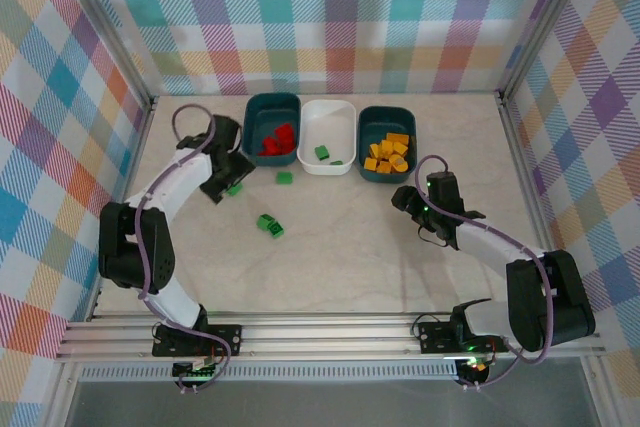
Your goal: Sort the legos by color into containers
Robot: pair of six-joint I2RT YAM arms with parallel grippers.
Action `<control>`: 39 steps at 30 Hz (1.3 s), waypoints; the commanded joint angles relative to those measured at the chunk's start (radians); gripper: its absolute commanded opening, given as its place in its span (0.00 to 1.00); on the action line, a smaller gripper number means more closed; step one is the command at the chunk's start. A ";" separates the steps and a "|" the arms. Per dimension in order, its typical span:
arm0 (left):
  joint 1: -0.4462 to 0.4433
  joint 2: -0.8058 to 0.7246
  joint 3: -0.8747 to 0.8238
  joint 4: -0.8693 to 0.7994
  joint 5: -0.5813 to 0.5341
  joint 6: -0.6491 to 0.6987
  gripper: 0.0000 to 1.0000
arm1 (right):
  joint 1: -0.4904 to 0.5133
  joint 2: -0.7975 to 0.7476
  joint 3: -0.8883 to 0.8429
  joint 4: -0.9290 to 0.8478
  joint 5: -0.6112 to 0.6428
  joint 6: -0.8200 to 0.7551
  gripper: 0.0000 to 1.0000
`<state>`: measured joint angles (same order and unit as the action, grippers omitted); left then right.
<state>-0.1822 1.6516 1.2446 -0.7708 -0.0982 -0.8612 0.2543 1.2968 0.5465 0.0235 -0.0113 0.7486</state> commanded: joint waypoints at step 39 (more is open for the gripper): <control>-0.048 0.122 0.131 0.091 0.010 0.018 0.34 | -0.003 0.041 0.014 0.039 -0.046 0.001 0.76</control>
<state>-0.1345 1.8835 1.3197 -0.6800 -0.0628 -0.8474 0.2543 1.3235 0.5465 0.0284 -0.0349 0.7483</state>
